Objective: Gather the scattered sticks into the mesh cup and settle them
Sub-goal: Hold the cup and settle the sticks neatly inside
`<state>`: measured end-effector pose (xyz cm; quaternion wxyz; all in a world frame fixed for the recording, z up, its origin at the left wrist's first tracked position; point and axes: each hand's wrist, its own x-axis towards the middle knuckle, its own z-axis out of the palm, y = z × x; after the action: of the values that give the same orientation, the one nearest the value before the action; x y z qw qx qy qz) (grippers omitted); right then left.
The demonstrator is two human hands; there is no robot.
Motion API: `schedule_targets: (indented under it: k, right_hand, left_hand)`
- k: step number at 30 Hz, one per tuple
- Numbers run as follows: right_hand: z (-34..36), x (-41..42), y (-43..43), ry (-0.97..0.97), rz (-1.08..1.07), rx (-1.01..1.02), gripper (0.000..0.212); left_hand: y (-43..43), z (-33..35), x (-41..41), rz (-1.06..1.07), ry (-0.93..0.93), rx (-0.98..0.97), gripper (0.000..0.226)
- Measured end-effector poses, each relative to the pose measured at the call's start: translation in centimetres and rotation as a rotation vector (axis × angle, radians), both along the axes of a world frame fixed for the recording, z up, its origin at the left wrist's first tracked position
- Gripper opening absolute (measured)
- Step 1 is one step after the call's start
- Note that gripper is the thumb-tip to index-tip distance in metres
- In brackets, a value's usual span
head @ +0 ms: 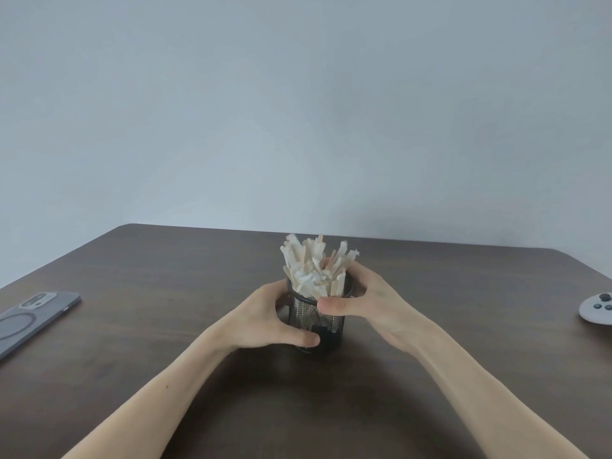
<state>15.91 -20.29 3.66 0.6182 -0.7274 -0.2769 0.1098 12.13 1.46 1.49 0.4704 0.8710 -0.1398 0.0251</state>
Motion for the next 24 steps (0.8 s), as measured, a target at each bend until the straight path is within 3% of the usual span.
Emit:
schedule_targets:
  k: [3,8,15,24]
  right_hand:
    - [-0.2,0.0,0.2,-0.007,-0.021,-0.009,0.076]
    - [-0.1,0.2,-0.2,-0.057,-0.038,-0.083,0.059]
    - [-2.8,0.2,0.2,-0.143,-0.022,-0.166,0.068]
    - [-3.7,0.5,0.0,-0.176,-0.056,-0.186,0.065]
  left_hand:
    - [0.2,0.1,0.0,-0.002,0.006,0.005,0.057]
    - [0.4,0.3,0.0,-0.001,0.025,0.032,0.056]
    - [0.3,0.4,-0.2,0.012,0.008,0.040,0.051]
    - [0.5,0.4,-0.2,0.021,0.019,0.075,0.048]
